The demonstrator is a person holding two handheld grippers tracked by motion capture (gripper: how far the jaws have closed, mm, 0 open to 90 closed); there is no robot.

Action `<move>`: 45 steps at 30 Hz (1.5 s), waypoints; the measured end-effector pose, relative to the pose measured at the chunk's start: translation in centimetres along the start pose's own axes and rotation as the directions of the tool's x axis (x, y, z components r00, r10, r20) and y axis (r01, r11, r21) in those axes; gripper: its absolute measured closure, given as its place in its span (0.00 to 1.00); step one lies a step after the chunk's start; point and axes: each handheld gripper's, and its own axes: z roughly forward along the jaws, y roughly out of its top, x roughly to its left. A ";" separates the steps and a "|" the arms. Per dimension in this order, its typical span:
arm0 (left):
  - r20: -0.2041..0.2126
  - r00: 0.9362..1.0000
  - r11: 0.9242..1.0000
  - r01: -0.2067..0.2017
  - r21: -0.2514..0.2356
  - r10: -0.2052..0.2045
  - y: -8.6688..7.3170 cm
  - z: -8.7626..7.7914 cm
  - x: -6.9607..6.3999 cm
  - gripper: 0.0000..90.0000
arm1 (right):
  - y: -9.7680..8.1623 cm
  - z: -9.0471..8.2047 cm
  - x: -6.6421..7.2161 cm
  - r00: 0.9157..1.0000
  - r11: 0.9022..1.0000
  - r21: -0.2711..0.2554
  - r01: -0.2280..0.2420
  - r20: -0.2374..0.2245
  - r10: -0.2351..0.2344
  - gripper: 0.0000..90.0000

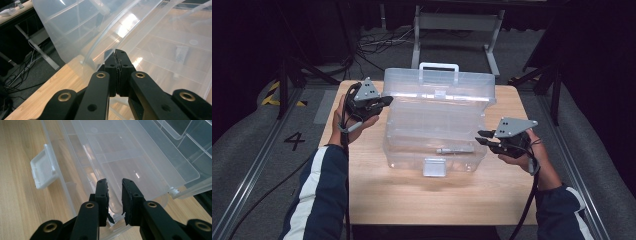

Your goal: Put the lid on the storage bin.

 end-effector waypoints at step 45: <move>0.062 0.998 0.999 -0.029 0.016 0.028 -3.2 -1.7 -3.0 1.00 | -1.9 -1.1 0.2 0.999 0.999 0.018 -0.033 -0.008 0.033 0.81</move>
